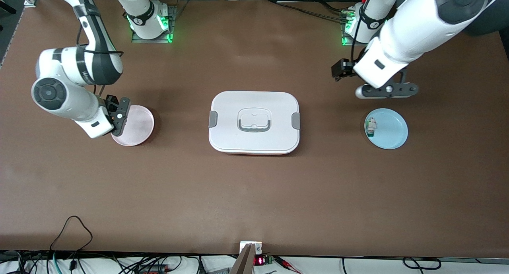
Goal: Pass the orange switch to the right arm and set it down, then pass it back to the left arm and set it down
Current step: 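Carry the switch with the right gripper to the white plate while the left gripper withdraws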
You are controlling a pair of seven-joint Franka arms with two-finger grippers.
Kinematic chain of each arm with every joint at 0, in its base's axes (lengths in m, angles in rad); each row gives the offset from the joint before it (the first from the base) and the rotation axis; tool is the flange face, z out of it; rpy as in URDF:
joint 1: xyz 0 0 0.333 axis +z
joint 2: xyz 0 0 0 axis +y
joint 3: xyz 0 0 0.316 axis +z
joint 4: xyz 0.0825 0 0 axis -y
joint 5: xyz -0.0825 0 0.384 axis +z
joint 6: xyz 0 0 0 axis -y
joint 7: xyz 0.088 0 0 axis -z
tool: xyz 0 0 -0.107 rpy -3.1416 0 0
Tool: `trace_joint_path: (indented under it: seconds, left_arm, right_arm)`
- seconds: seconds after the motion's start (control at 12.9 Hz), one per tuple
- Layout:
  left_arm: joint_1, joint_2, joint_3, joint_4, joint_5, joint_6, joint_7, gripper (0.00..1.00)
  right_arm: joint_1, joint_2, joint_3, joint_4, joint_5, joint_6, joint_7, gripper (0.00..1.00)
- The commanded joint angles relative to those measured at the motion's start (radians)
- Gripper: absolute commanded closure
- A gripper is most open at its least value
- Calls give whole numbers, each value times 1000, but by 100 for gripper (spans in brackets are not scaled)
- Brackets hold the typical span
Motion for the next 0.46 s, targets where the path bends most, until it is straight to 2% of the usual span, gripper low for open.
trace_joint_path:
  seconds: [0.0, 0.23, 0.39]
  left_arm:
    - [2, -53, 68, -23, 8, -11, 24, 0]
    - [0, -74, 143, -49, 10, -15, 128, 0]
    - [-6, -94, 203, -77, 10, -16, 188, 0]
  right_arm:
    - [-25, -31, 10, -133, -22, 144, -44, 82]
    - [-62, -28, 10, -267, -20, 348, -88, 82]
    - [-72, -12, 10, -308, -22, 425, -102, 82]
